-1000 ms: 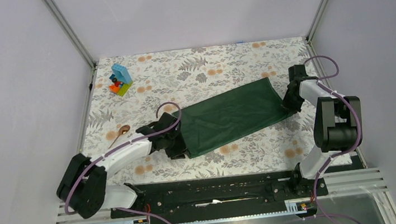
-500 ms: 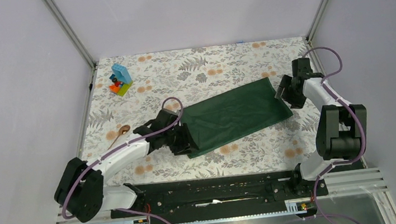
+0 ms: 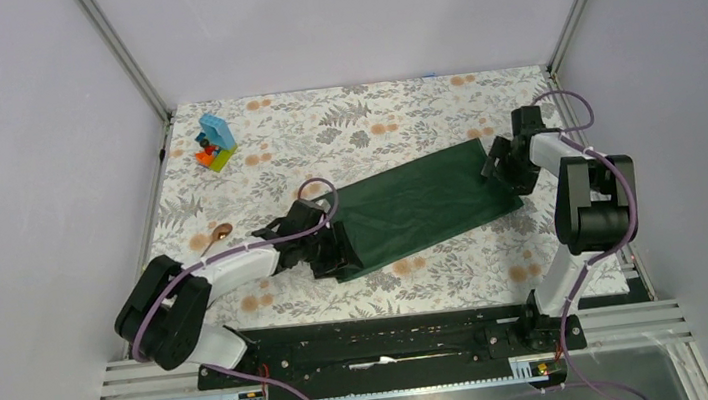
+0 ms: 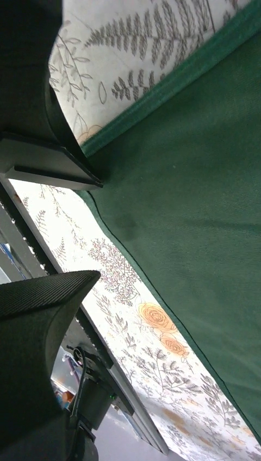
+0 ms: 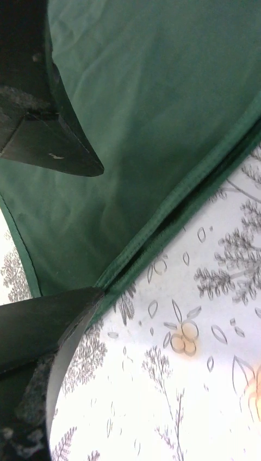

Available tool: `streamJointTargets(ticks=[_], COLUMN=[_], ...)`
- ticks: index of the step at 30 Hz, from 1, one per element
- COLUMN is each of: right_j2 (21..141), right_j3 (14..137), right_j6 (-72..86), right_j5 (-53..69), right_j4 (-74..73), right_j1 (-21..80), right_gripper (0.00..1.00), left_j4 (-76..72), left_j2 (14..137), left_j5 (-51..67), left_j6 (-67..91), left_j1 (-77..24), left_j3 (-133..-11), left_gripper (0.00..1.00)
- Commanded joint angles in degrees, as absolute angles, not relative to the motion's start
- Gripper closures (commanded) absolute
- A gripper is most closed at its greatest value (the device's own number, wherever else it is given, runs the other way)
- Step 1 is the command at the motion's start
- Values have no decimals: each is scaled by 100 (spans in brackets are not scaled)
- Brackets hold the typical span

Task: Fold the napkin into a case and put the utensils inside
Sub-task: Smooth out the rectangle-folded napkin at the center of the board.

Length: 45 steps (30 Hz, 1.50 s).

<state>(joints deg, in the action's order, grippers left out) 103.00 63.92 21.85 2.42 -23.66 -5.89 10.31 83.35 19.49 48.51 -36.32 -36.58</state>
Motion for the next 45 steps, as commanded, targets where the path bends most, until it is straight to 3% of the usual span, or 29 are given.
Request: streamJointTargets(ticks=[1,6,11,19,31,45], right_j2=[10264,10077,10879,12271,13123,13711], right_j3=[6571,7082,7581,8465,8305,9131], right_j6=[2176,2129,2979,3736,4510,4180], right_j5=[-428,881,3421,4662,5256,4743], right_j4=[-2356,-1859,-126,1377,2412,1443], right_j1=[-563,-459,-443,-455,-793,-1142], right_gripper=[17,1,0,0,0,0], left_j4=[1201,459,-1039,-2321,-2685,-2033], left_j2=[7756,7613,8646,10260,11040,10923], left_j5=[1680,2355,2765,2558,2327,2303], left_j6=[4426,4709,5225,5590,5384,5051], left_j1=[-3565,-2787,-2268,-2013,-1499,-1301], left_j3=[-3918,-4248,-4870,-5572,-5363,-5342], left_gripper=[34,16,12,1,1,1])
